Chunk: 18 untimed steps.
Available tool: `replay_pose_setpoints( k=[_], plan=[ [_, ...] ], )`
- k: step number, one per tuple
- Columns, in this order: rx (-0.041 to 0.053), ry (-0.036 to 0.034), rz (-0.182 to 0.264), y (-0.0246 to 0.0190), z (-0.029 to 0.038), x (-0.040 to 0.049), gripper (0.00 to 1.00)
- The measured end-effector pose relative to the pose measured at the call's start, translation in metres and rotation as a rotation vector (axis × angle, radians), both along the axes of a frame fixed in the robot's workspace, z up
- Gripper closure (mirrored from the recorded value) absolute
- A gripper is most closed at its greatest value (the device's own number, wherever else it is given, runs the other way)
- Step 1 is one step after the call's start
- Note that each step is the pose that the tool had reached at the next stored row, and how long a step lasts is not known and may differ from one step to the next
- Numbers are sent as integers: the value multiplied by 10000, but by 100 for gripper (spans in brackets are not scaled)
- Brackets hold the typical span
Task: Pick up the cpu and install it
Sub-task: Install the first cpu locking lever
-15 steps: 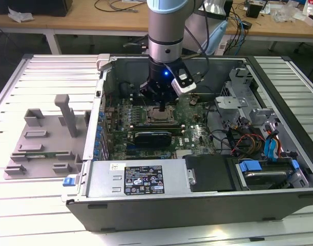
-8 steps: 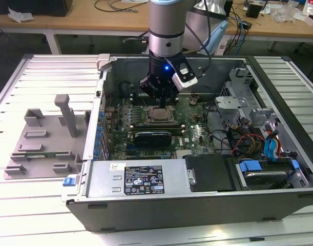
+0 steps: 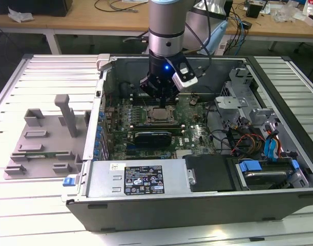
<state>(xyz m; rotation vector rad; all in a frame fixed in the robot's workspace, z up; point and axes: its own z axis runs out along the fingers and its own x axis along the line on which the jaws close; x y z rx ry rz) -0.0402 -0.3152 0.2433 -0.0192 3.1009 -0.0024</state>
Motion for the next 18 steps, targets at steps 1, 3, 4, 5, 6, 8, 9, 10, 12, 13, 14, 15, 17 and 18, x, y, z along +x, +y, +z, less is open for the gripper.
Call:
replay_pose_setpoints(
  k=[1, 3, 4, 5, 6, 8, 9, 10, 12, 13, 14, 15, 17, 18],
  plan=[
    [-1, 0, 0, 0, 3, 0, 89],
    [0, 0, 1, 0, 6, 0, 89],
    [-1, 0, 0, 0, 7, 0, 89],
    [0, 0, 0, 0, 8, 0, 89],
    [0, 0, 0, 0, 9, 0, 89],
    [-1, 0, 0, 0, 13, 0, 89],
    [0, 1, 0, 0, 14, 0, 89],
    [0, 0, 0, 0, 15, 0, 89],
    [0, 0, 0, 0, 20, 0, 89],
    [0, 0, 1, 0, 21, 0, 89],
    [-3, 2, 0, 0, 34, 0, 89],
    [-1, 1, 0, 0, 44, 0, 89],
    [-1, 0, 0, 0, 70, 0, 89],
    [0, 0, 0, 0, 79, 0, 89]
  ],
)
